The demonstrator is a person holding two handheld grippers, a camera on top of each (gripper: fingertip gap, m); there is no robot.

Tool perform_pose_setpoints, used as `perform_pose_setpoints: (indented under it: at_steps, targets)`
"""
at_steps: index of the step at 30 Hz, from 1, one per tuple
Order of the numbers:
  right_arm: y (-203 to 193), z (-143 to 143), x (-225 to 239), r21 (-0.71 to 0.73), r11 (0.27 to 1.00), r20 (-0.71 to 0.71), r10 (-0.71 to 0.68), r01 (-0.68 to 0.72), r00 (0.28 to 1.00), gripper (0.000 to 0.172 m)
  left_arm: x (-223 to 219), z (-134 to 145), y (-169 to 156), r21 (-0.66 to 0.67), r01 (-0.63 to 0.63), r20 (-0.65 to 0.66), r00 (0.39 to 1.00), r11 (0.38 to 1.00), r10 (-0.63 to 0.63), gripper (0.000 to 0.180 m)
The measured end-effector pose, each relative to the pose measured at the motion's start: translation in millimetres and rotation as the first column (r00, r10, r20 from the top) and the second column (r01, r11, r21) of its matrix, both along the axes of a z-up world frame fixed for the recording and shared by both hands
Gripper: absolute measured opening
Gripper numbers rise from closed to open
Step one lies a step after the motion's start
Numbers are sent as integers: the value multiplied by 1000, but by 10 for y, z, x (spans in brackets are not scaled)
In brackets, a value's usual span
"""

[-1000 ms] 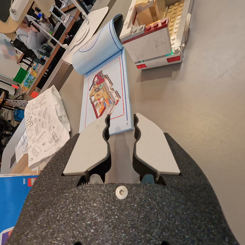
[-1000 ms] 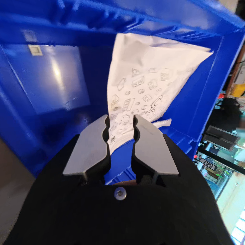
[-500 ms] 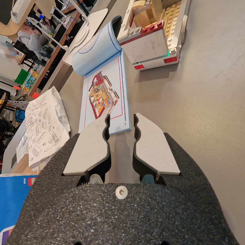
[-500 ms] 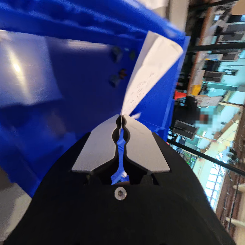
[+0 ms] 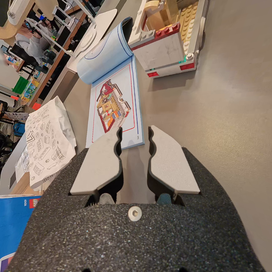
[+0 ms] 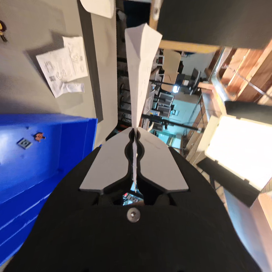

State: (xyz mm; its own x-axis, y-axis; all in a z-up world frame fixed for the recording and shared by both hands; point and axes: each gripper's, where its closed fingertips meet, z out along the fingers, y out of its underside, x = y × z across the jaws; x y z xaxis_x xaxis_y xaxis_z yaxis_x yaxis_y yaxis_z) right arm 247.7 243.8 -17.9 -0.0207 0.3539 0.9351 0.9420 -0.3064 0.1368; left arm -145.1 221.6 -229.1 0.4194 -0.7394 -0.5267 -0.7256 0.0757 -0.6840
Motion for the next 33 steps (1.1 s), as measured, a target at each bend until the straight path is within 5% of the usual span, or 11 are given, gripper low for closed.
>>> perform_pose_setpoints:
  at_steps: [7, 14, 22, 28, 33]
  targets:
    - [836, -825, -93, -150, 989, 103, 16, -1, 995, 0, 1, 1, -10, 3, 5, -2, 1000, 1000, -5, 34]
    - [1015, -1368, 43, -251, 967, 31, -25, 32, 999, 0, 5, 1, -9, -2, 7, 1, 1000, 1000, -7, 34]
    - [841, -1085, 163, -231, 970, -218, -126, 74, 968, 42, -5, 4, 0, -5, 2, 9, 1000, 1000, -2, 34]
    - [214, -723, 477, -190, 973, -427, -199, 128, 882, 44, -15, 46, 17, 2, -9, 38, 999, 1000, 9, 34]
    - [-573, -847, -79, -198, 979, -664, -96, -51, 742, 38, 6, 209, 45, 32, -11, 134, 991, 999, 7, 34]
